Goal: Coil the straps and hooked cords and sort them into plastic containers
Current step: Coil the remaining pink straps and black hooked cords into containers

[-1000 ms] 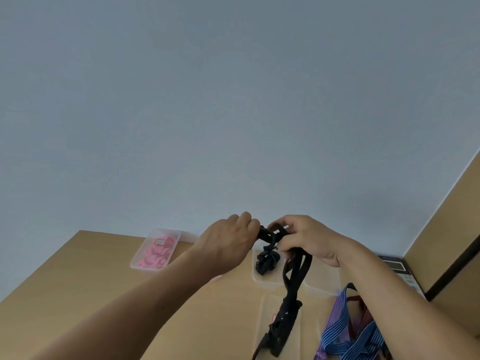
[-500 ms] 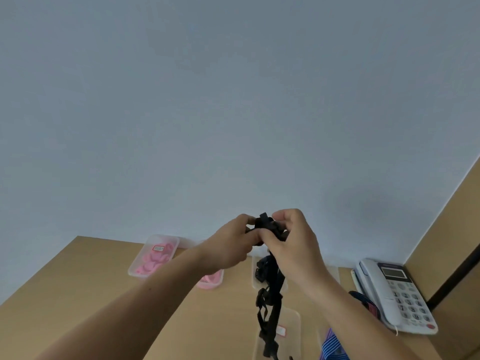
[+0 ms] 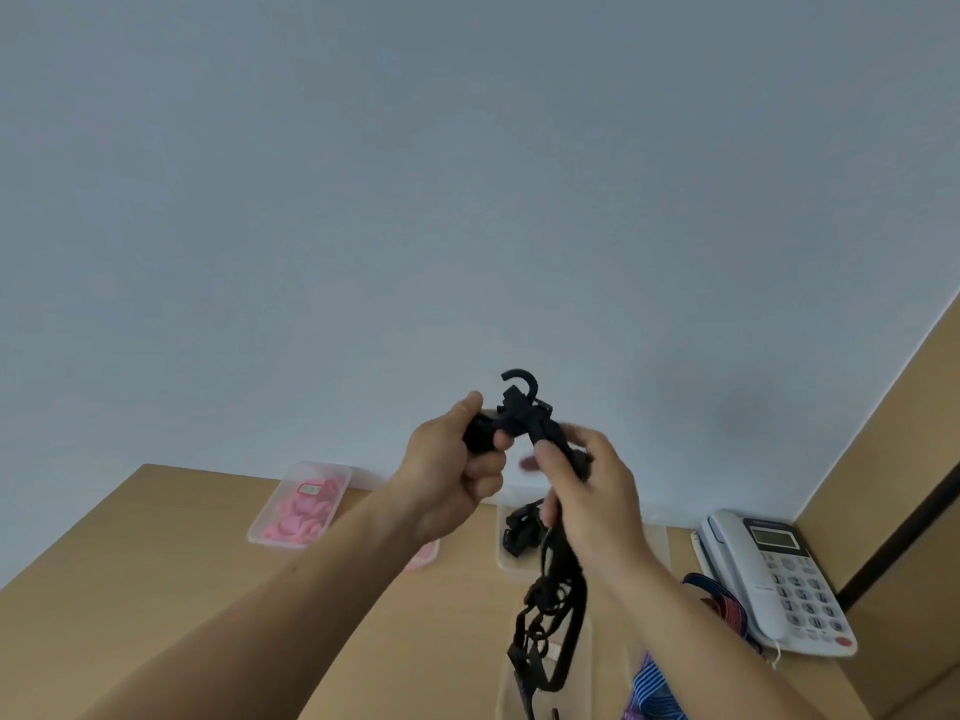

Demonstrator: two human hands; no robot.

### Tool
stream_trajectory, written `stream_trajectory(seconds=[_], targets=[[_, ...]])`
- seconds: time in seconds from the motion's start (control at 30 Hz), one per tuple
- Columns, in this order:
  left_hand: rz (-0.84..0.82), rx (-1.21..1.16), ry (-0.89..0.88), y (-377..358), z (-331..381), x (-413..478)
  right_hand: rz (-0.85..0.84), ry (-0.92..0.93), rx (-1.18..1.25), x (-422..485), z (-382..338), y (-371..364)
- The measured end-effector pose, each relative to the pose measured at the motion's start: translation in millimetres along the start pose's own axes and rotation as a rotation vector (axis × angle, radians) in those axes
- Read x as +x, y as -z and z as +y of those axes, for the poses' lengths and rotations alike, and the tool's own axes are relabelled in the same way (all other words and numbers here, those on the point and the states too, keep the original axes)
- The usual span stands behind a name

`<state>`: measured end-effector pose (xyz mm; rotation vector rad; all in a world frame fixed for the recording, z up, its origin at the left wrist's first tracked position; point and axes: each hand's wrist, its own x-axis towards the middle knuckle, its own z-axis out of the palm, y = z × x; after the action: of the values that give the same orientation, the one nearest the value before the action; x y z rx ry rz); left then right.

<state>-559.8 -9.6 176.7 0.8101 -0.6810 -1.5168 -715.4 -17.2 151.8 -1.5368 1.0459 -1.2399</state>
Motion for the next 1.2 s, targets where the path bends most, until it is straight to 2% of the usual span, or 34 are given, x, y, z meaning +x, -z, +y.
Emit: stream_trajectory(seconds=[0.07, 0.17, 0.23, 0.3, 0.37, 0.43, 0.5, 0.6, 0.7, 0.8, 0.87, 0.97, 1.03, 1.1, 1.2], targets=[[-0.108, -0.01, 0.064, 4.4, 9.4, -2.1, -0.146, -0.172, 0.08, 7.1, 4.7, 14.2], [-0.251, 0.127, 0.206, 9.4, 12.7, -6.4, -0.434, -0.383, 0.142, 13.8, 7.2, 27.9], [-0.372, 0.36, 0.274, 12.7, 12.9, -11.2, -0.573, -0.44, 0.036, 19.7, 4.9, 32.9], [-0.44, 0.79, 0.282, 11.8, 13.9, -16.0, -0.559, -0.414, -0.211, 28.1, 1.5, 35.2], [-0.387, 1.275, 0.231, 7.2, 11.7, -18.2, -0.488, -0.405, -0.404, 34.4, -4.6, 34.7], [-0.301, 1.624, 0.137, 3.8, 5.0, -13.6, -0.49, -0.381, -0.479, 37.4, -13.4, 31.2], [-0.155, 1.786, 0.053, 5.8, -3.6, -9.3, -0.511, -0.317, -0.545, 38.2, -21.6, 26.5], [-0.02, 2.021, -0.227, 17.1, -13.1, -0.2, -0.439, -0.235, -0.522, 36.2, -30.7, 17.3], [0.18, 1.801, -0.351, 26.6, -20.4, 5.6, -0.278, -0.088, -0.531, 24.5, -32.6, 5.3], [0.328, 1.542, -0.379, 24.7, -25.8, 10.4, -0.224, 0.113, -0.573, 7.8, -22.2, -12.6], [0.361, 1.214, -0.337, 20.1, -23.0, 10.0, -0.204, 0.121, -0.472, 2.6, -14.5, -19.5], [0.333, 0.594, -0.185, 18.3, -14.2, 3.9, -0.119, 0.084, -0.317, 4.1, -3.4, -12.9], [0.267, 0.315, -0.089, 16.6, -11.9, -1.8, -0.069, 0.057, -0.265, 6.7, 3.7, -4.7], [0.216, 0.199, -0.022, 14.2, -11.8, -4.3, -0.059, 0.018, -0.114, 8.7, 7.8, 1.9], [0.183, 0.144, 0.07, 14.5, -7.6, -6.8, -0.078, -0.001, 0.064, 13.4, 7.8, 11.4]])
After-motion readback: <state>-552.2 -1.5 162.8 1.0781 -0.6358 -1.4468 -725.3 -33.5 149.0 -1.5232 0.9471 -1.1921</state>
